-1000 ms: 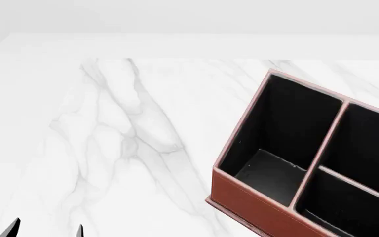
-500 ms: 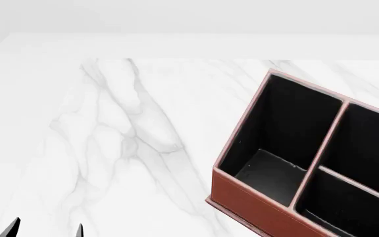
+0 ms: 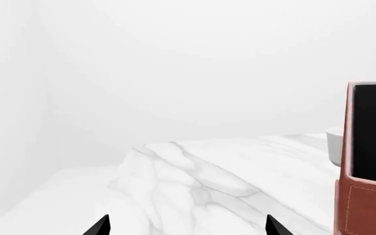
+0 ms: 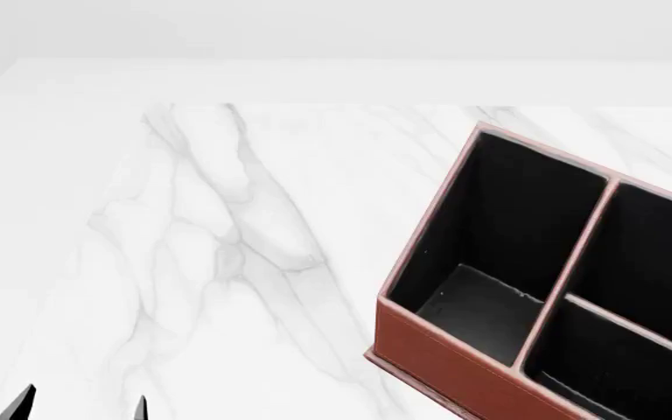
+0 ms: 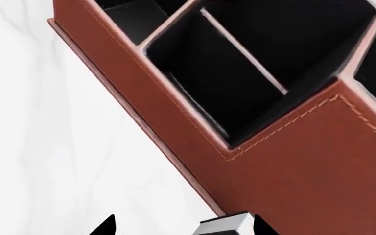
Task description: Pick up the book and place it in the left compartment of the caddy.
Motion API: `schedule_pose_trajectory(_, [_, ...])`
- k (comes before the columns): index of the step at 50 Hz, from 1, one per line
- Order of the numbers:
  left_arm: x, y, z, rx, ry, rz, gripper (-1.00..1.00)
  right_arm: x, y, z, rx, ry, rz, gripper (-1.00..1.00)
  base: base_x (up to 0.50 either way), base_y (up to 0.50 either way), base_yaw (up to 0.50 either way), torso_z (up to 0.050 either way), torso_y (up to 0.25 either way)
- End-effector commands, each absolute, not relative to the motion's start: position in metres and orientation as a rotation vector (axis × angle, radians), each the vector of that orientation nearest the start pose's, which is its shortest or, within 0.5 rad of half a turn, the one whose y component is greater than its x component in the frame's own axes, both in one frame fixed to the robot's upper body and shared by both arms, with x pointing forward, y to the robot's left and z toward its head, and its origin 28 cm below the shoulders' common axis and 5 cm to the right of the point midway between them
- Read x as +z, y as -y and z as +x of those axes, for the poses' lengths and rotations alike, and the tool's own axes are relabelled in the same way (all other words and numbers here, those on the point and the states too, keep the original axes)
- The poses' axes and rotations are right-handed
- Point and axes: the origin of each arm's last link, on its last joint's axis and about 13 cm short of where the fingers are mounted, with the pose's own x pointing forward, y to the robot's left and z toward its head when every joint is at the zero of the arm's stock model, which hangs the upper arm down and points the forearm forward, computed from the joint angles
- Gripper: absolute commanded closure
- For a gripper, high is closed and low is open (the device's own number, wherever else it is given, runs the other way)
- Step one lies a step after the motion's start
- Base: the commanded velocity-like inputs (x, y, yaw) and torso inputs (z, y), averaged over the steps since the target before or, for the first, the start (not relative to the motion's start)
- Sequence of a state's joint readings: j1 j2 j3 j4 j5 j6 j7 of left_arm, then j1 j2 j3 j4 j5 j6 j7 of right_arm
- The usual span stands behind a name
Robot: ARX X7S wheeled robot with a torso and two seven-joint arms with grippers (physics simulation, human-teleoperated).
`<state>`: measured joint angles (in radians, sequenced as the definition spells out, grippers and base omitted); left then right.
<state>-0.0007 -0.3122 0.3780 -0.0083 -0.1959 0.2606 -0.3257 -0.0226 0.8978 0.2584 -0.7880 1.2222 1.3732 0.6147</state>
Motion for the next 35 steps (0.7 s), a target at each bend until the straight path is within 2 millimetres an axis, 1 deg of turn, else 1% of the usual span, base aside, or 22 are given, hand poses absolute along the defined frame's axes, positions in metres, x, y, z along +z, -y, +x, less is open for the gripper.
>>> schedule_pose_trajectory(1, [0.017, -0.207, 0.199, -0.051, 0.163, 0.042, -1.00, 0.156, 0.208, 0.133, -0.004, -0.682, -0.436, -1.00, 0.00, 0.00, 0.00, 0.000, 0.000])
schedule_pose_trajectory(8, [0.017, -0.207, 0.200, -0.051, 0.162, 0.042, -1.00, 0.158, 0.211, 0.131, -0.002, -0.698, -0.447, -1.00, 0.00, 0.00, 0.00, 0.000, 0.000])
schedule_pose_trajectory(14, [0.017, -0.207, 0.199, -0.051, 0.162, 0.042, -1.00, 0.166, 0.217, 0.129, -0.011, -0.707, -0.462, -1.00, 0.00, 0.00, 0.00, 0.000, 0.000])
schedule_pose_trajectory(23, [0.016, -0.207, 0.199, -0.051, 0.162, 0.043, -1.00, 0.173, 0.222, 0.129, 0.014, -0.733, -0.492, -1.00, 0.00, 0.00, 0.00, 0.000, 0.000])
schedule_pose_trajectory(29, [0.016, -0.207, 0.198, -0.050, 0.162, 0.045, -1.00, 0.179, 0.229, 0.131, 0.038, -0.752, -0.524, -1.00, 0.00, 0.00, 0.00, 0.000, 0.000])
schedule_pose_trajectory(35, [0.016, -0.207, 0.198, -0.049, 0.161, 0.046, -1.00, 0.180, 0.232, 0.136, 0.064, -0.766, -0.539, -1.00, 0.00, 0.00, 0.00, 0.000, 0.000])
